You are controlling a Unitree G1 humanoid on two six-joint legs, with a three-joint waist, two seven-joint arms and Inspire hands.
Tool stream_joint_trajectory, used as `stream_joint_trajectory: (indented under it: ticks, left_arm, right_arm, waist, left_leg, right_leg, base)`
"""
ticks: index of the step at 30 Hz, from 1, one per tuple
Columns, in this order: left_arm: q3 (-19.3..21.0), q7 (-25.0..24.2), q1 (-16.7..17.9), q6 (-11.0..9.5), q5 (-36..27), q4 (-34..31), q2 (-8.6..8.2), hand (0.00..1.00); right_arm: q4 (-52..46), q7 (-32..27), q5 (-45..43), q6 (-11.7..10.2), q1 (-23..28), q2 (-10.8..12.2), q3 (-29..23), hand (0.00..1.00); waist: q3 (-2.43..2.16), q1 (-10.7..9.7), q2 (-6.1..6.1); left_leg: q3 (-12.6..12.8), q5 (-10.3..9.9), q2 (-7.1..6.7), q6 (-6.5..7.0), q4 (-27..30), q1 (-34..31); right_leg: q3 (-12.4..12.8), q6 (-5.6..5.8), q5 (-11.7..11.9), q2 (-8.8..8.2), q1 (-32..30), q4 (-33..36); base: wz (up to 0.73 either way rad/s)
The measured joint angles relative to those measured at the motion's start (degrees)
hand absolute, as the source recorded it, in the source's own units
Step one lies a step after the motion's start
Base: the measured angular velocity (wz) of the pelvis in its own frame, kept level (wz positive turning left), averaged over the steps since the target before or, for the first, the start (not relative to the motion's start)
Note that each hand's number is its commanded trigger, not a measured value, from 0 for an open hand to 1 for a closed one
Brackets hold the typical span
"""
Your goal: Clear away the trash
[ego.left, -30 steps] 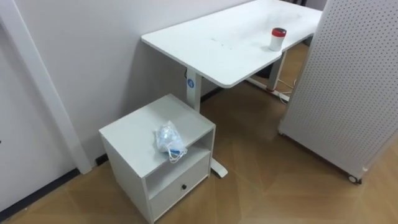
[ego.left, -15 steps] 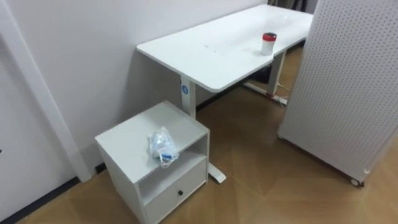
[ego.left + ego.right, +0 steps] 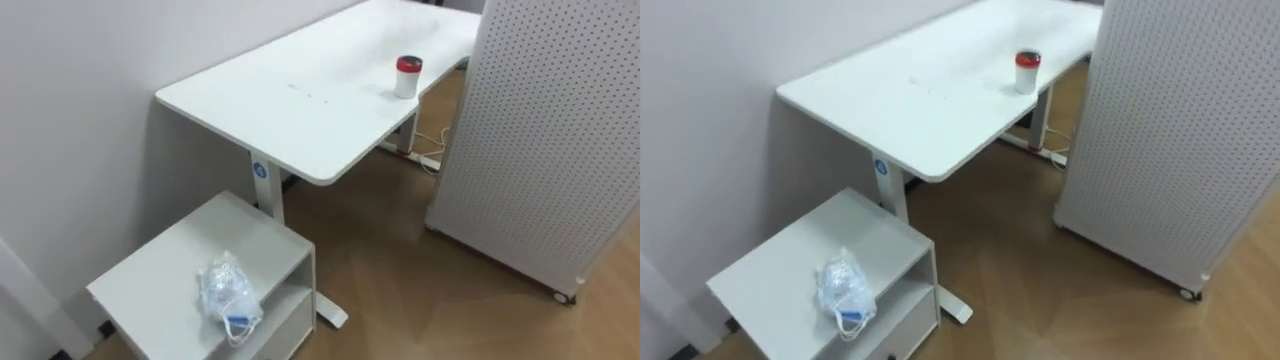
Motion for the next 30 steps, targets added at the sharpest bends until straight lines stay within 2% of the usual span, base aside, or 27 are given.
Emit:
stream_joint_trajectory:
  ticks: [1,2,3,4,5,6,7,8,9,10,11,12,13,14,15,16,17,18,20,21,22,23,24,25,27,28,30]
  left_arm:
    - [-0.57,1.16,-0.71,-0.56,-0.01,-0.09,0.39,0.00]
    - [-0.67,2.28,-1.81,-0.91,-0.11,-0.54,0.50,0.00]
    - [-0.77,2.96,-2.73,-1.20,-0.42,-1.63,0.46,0.00]
    - [-0.90,3.16,-2.73,-1.42,-0.90,-2.36,0.45,0.00]
    - [-0.97,3.49,-2.29,-2.25,-2.08,-2.85,0.34,0.00]
    - [-1.20,3.51,-2.26,-2.80,-3.47,-2.84,0.31,0.00]
    - [-1.22,3.51,-2.15,-2.91,-3.82,-2.86,0.29,0.00]
    - [-1.32,3.53,-2.13,-2.98,-4.59,-3.07,0.22,0.00]
    - [-2.36,3.45,-2.14,-3.11,-4.59,-3.37,0.41,0.00]
    - [-2.46,3.38,-2.21,-3.19,-4.58,-3.27,0.28,0.00]
    - [-3.00,3.38,-2.07,-3.21,-4.59,-2.98,0.16,0.00]
    - [-3.44,3.38,-1.99,-3.25,-4.60,-2.74,-0.07,0.00]
    - [-3.43,3.41,-1.38,-3.55,-4.61,-2.53,-0.13,0.00]
    - [-3.41,3.65,-0.63,-4.30,-4.70,-2.12,-0.15,0.00]
    - [-3.41,4.13,-0.25,-4.74,-4.65,-2.31,-0.37,0.00]
    - [-3.43,4.59,-0.32,-4.93,-4.49,-2.77,-0.50,0.00]
    - [-3.44,5.43,-0.34,-5.45,-4.46,-4.07,-0.56,0.00]
    - [-3.27,6.54,0.24,-6.35,-4.04,-4.98,-0.72,0.00]
    - [-2.61,7.48,0.60,-6.44,-1.82,-5.01,-0.66,0.00]
    - [-2.29,7.92,-0.16,-6.43,-0.67,-5.01,-0.47,0.00]
    - [-2.26,8.30,-0.88,-6.43,-0.39,-5.00,-0.39,0.00]
    - [-2.27,8.93,-2.86,-6.50,-0.40,-4.90,-0.29,0.00]
    - [-2.30,9.81,-4.82,-6.73,-0.51,-4.96,-0.25,0.00]
    - [-2.36,10.24,-6.01,-6.84,-0.42,-4.98,-0.18,0.00]
    - [-2.44,11.24,-12.24,-7.34,0.64,-4.89,0.73,0.00]
    - [-2.59,11.66,-13.98,-7.68,0.64,-4.73,0.97,0.00]
    - [-4.05,13.72,-20.15,-9.28,0.45,-4.14,1.39,0.00]
  right_arm:
    - [-0.12,0.02,-0.02,-0.14,-0.52,0.05,0.00,1.00]
    - [-0.58,0.22,0.07,-0.30,-1.03,-0.04,-0.11,1.00]
    - [-1.30,0.70,0.18,-0.74,-1.01,-0.14,-0.12,1.00]
    - [-1.68,0.87,0.23,-1.07,-0.95,-0.12,-0.10,1.00]
    - [-2.26,0.96,0.52,-1.40,-0.86,-0.13,0.01,1.00]
    - [-2.42,0.96,0.98,-1.53,-0.80,-0.12,-0.03,1.00]
    - [-2.36,0.96,1.07,-1.59,-0.69,-0.11,-0.02,1.00]
    - [-2.38,0.99,1.78,-1.76,-0.33,-0.09,-0.05,1.00]
    - [-2.29,0.99,2.42,-2.20,0.11,0.00,-0.04,1.00]
    - [-2.25,1.01,2.80,-2.43,0.23,0.01,-0.08,1.00]
    - [-2.10,0.97,3.28,-2.98,0.73,0.07,-0.09,1.00]
    - [-1.80,0.81,3.49,-3.38,1.22,-0.02,0.02,1.00]
    - [-1.67,0.68,3.48,-3.50,1.23,-0.09,0.27,1.00]
    - [-1.57,0.56,3.48,-3.96,1.57,-0.13,1.07,1.00]
    - [-1.30,0.33,3.46,-4.74,1.85,-0.07,1.11,1.00]
    - [-0.94,0.29,3.45,-5.00,1.77,-0.15,1.01,1.00]
    - [0.44,0.43,3.36,-5.35,1.57,0.00,0.64,1.00]
    - [0.93,1.01,2.86,-5.22,1.44,-0.12,0.54,1.00]
    - [0.99,1.71,0.63,-5.40,1.24,-0.19,0.53,1.00]
    - [0.88,2.02,-0.45,-5.49,0.56,-0.19,0.69,1.00]
    - [0.89,2.01,-0.84,-5.47,0.09,-0.20,0.95,1.00]
    - [1.39,1.97,-1.28,-5.38,-0.75,-0.33,1.08,1.00]
    - [1.83,1.91,-1.41,-5.45,-1.68,-0.35,1.20,1.00]
    - [2.20,1.80,-1.68,-5.40,-2.59,-0.37,1.20,1.00]
    - [3.53,1.62,-3.79,-5.30,-6.59,-0.59,1.61,1.00]
    - [4.23,1.62,-4.20,-5.33,-7.78,-0.60,1.70,1.00]
    - [4.83,1.51,-5.66,-5.24,-11.57,-1.21,4.01,1.00]
  waist:
    - [-0.16,0.15,0.65]
    - [-0.11,0.15,0.89]
    - [0.01,-0.05,1.13]
    - [0.05,-0.08,1.28]
    - [0.08,0.05,1.67]
    - [0.16,-0.19,2.01]
    - [0.19,-0.12,2.15]
    - [0.18,-0.59,2.29]
    - [0.13,-1.40,2.25]
    - [0.23,-1.71,2.35]
    - [-0.09,-1.99,2.55]
    - [-0.71,-1.88,3.01]
    - [-0.49,-1.64,3.09]
    - [-0.04,-1.87,2.68]
    - [0.20,-2.68,2.32]
    - [0.19,-3.36,2.37]
    - [-0.07,-3.49,2.32]
    - [-0.22,-2.41,1.92]
    - [-0.09,-1.70,2.01]
    - [-0.10,-1.87,1.96]
    - [-0.07,-2.02,1.98]
    - [0.17,-2.15,2.03]
    - [0.35,-2.11,2.61]
    - [0.36,-2.09,2.64]
    - [1.10,-2.35,3.63]
    - [1.31,-2.43,3.86]
    - [1.76,-2.22,4.52]
  left_leg:
    - [-0.50,-0.39,-0.10,0.07,-1.09,1.39]
    - [-1.26,-0.66,-0.02,0.05,-2.06,2.04]
    - [-1.64,-0.66,0.45,-0.01,-3.33,2.73]
    - [-1.85,-0.63,0.70,-0.16,-3.97,3.20]
    - [-1.99,-0.64,1.43,-0.49,-5.26,4.16]
    - [-2.41,-0.59,2.16,-0.95,-6.83,5.55]
    - [-2.72,-0.58,2.53,-1.22,-7.56,6.22]
    - [-3.63,-0.53,3.05,-1.82,-8.91,7.46]
    - [-5.06,-0.56,3.37,-2.36,-9.47,7.88]
    - [-5.68,-0.75,3.63,-2.78,-9.55,8.07]
    - [-7.17,-0.85,4.26,-3.46,-9.50,8.68]
    - [-8.03,-0.63,4.77,-4.24,-9.61,8.98]
    - [-8.05,-0.27,4.96,-4.87,-9.66,9.30]
    - [-7.63,0.62,5.39,-6.47,-8.64,9.23]
    - [-7.96,0.82,5.51,-7.02,-10.12,8.26]
    - [-8.05,1.65,5.58,-7.17,-12.78,7.41]
    - [-6.79,4.83,5.44,-5.96,-14.83,7.31]
    - [-5.87,5.26,5.38,-6.09,-15.35,8.21]
    - [-6.23,5.22,5.36,-6.07,-15.36,8.86]
    - [-6.33,5.21,5.36,-6.08,-15.37,8.46]
    - [-6.32,5.20,5.34,-6.08,-15.40,8.26]
    - [-6.31,5.18,5.29,-6.05,-15.41,7.96]
    - [-6.29,5.17,5.20,-6.04,-15.33,7.25]
    - [-6.20,5.17,5.19,-6.03,-15.29,6.84]
    - [-6.12,5.14,5.09,-5.98,-13.82,3.25]
    - [-6.13,5.14,5.04,-5.97,-13.18,2.15]
    - [-5.96,5.25,4.58,-5.79,-11.25,-1.44]
  right_leg:
    - [-1.62,-0.57,4.23,-1.14,-1.88,3.74]
    - [-2.61,-0.81,3.47,-1.74,-4.69,6.10]
    - [-3.54,-1.36,1.15,-1.81,-7.66,6.77]
    - [-3.94,-1.57,-0.11,-1.71,-9.13,6.20]
    - [-4.09,-1.79,-2.26,-0.89,-11.65,2.91]
    - [-4.03,-1.77,-3.60,0.40,-12.76,-3.67]
    - [-3.83,-1.77,-3.80,1.14,-13.06,-7.68]
    - [-3.33,-1.66,-3.62,2.60,-12.94,-17.25]
    - [-2.98,-1.99,-1.80,3.92,-12.44,-27.36]
    - [-2.50,-1.70,1.09,4.34,-12.51,-30.40]
    - [-1.04,-1.58,5.25,6.20,-11.65,-32.75]
    - [-1.24,-2.15,5.79,7.04,-9.61,-34.54]
    - [-1.38,-2.33,5.91,7.25,-8.53,-35.36]
    - [-0.07,-2.44,5.98,7.26,-6.29,-37.39]
    - [4.20,-2.20,6.10,7.12,-4.79,-39.29]
    - [5.33,-2.04,6.13,7.05,-4.45,-39.76]
    - [5.98,-1.31,5.78,6.80,-4.31,-40.21]
    - [4.93,-1.15,5.73,7.02,-3.53,-40.87]
    - [2.67,-1.18,5.75,7.04,-2.84,-41.35]
    - [1.43,-1.29,5.84,6.91,-3.08,-41.25]
    - [1.21,-1.29,5.84,6.85,-3.08,-41.28]
    - [1.27,-1.28,5.84,6.79,-3.24,-41.29]
    - [1.41,-1.28,5.83,6.74,-4.38,-40.87]
    - [1.51,-1.28,5.83,6.75,-5.10,-40.32]
    - [0.84,-1.28,5.83,6.35,-9.26,-37.64]
    - [0.85,-1.28,5.83,6.22,-10.37,-36.92]
    - [1.42,-1.31,5.80,5.72,-14.74,-34.26]
  base:
    - [0.05]
    - [0.07]
    - [0.03]
    - [0.00]
    - [0.00]
    - [0.00]
    - [0.14]
    - [0.36]
    - [0.46]
    - [0.59]
    - [0.42]
    - [0.31]
    - [0.20]
    - [0.42]
    - [0.68]
    - [0.83]
    - [0.44]
    - [0.14]
    - [-0.22]
    - [-0.12]
    - [0.00]
    - [0.05]
    - [0.00]
    - [-0.11]
    - [-0.09]
    - [-0.06]
    - [-0.15]
